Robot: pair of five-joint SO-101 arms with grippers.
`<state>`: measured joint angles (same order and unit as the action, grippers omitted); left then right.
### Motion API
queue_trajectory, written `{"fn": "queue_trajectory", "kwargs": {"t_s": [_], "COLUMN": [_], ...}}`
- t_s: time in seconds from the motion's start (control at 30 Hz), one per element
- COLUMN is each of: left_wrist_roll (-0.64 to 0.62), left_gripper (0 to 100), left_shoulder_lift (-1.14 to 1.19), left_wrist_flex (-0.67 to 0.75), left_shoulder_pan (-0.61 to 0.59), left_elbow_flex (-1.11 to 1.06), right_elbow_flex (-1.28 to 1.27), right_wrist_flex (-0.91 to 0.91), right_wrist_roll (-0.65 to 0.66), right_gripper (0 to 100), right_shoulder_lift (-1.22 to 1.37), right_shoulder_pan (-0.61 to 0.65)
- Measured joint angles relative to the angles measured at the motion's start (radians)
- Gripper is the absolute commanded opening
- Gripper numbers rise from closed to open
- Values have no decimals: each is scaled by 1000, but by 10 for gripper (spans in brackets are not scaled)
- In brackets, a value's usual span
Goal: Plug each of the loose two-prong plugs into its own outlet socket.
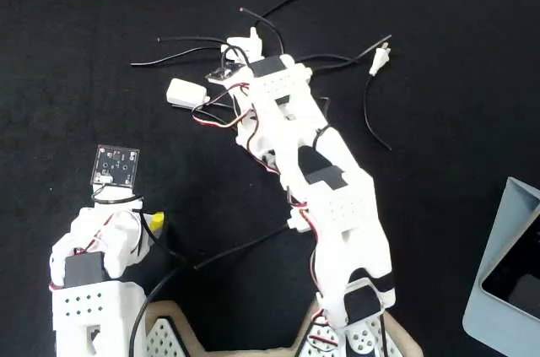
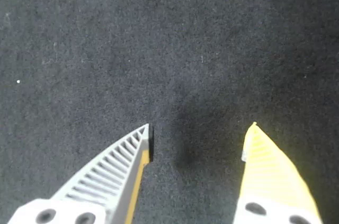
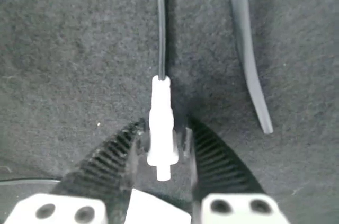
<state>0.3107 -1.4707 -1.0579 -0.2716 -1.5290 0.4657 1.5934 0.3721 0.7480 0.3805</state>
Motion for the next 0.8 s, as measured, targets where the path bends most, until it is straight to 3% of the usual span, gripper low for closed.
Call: {"fn": "queue_trajectory", "kwargs": {"t_s": [0.8], "left_wrist_roll": [0], "left_gripper": [278], "left_shoulder_lift": [0], "left_wrist_flex": [0], "left_shoulder_pan": [0], "left_elbow_flex": [0], "right_elbow_flex": [46], "right_wrist_flex": [38], "right_wrist_roll": [0], "right_gripper": [64], "right_shoulder_lift": [37], "right_shoulder_pan": [3]}}
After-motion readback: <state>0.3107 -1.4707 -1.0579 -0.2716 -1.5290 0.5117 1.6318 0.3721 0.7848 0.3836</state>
